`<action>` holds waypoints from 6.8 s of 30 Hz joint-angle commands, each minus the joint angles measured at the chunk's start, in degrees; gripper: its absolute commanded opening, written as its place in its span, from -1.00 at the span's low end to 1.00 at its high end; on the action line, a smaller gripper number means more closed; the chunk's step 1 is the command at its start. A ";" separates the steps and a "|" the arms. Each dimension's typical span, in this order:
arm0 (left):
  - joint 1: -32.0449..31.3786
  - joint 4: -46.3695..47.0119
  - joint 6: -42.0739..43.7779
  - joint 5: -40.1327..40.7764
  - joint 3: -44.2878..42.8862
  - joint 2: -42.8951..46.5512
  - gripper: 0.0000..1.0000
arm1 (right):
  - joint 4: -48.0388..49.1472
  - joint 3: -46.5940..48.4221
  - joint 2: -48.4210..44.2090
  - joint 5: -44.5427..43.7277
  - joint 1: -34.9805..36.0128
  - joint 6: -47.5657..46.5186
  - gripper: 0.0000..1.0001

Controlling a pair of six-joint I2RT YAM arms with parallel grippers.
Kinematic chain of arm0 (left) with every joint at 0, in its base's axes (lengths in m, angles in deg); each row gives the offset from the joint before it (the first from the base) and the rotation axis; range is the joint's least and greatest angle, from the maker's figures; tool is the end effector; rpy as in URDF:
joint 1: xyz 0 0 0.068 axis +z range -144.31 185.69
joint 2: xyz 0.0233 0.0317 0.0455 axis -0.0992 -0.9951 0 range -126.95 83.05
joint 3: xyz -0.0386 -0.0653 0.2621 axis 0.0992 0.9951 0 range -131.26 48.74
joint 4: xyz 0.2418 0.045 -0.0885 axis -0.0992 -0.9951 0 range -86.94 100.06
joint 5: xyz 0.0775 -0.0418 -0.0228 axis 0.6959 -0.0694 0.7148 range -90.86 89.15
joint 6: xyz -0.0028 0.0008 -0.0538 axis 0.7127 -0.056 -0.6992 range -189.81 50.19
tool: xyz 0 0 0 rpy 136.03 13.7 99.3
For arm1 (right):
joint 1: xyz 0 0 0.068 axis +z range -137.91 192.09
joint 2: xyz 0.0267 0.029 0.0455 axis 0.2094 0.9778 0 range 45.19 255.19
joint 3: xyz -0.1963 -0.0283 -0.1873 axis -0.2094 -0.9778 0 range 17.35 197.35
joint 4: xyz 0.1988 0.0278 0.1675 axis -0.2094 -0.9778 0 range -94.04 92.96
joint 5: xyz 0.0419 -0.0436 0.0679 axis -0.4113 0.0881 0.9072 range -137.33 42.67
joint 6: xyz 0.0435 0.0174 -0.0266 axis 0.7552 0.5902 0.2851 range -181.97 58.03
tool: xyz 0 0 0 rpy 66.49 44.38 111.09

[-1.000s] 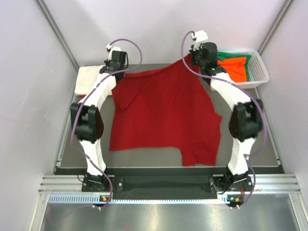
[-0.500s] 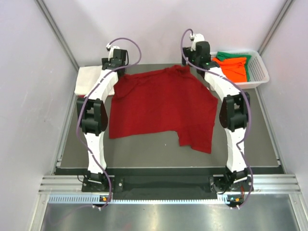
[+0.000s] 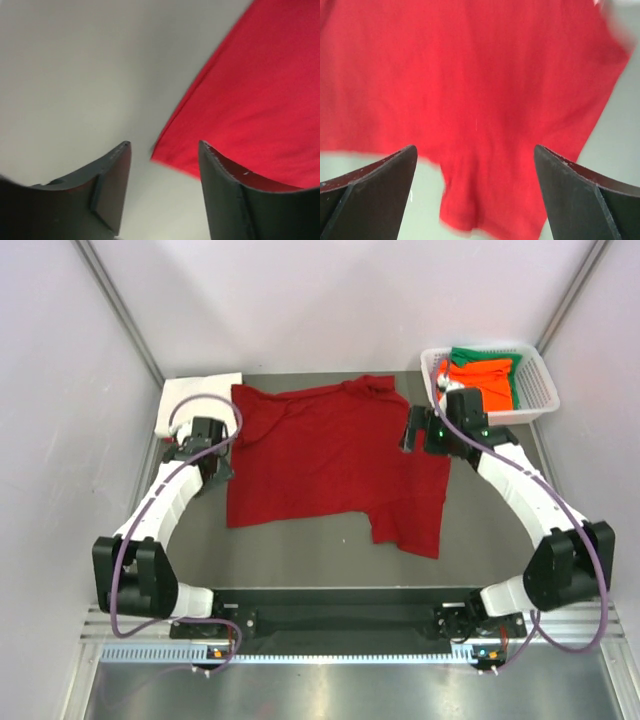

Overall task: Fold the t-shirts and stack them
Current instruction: Flatten the tshirt out, then fold the tshirt

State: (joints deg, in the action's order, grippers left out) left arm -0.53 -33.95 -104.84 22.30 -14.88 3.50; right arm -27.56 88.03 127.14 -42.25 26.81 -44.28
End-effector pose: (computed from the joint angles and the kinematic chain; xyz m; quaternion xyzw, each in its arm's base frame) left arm 0.2776 -0.0163 0.2713 -0.2857 0.9035 0.0919 0.3061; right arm 0.3054 0.0836 0.3130 0.0055 0.9121 0.1527 0.3805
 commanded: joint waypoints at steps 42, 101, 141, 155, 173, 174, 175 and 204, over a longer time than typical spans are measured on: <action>10.79 17.29 -18.16 -22.89 22.13 -3.95 -1.00 | -6.66 -36.13 -23.60 -7.46 -0.83 21.33 0.20; 10.70 26.42 -2.34 -42.58 -5.45 21.80 -1.00 | 0.46 7.78 -30.27 -15.27 -2.68 1.49 -1.00; 10.35 38.90 10.68 -18.94 3.73 19.82 -1.00 | 21.89 3.00 -30.90 -6.49 -2.77 -9.61 -1.00; 10.61 56.50 9.88 -24.92 -4.22 -22.29 -1.00 | 42.30 2.53 11.55 0.62 -5.32 -9.78 -1.00; 11.14 55.26 10.76 -25.44 -10.65 -28.73 -1.00 | 41.86 20.28 27.37 2.74 -7.43 -12.24 -1.00; 11.23 54.56 11.03 -25.27 -11.52 -29.08 -1.00 | 41.51 21.68 28.60 2.91 -7.43 -12.33 -1.00; 11.40 54.38 11.12 -25.18 -11.79 -29.43 -1.00 | 40.38 24.31 30.35 3.18 -7.43 -12.33 -1.00; 12.55 15.63 11.03 -24.04 -14.17 -19.77 -1.00 | 6.27 -5.52 -3.72 7.74 -7.07 0.59 -1.00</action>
State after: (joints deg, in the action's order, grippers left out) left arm 11.60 -12.92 -94.33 -4.82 -29.78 -19.36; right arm -17.53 85.56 127.82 -36.46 20.05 -44.84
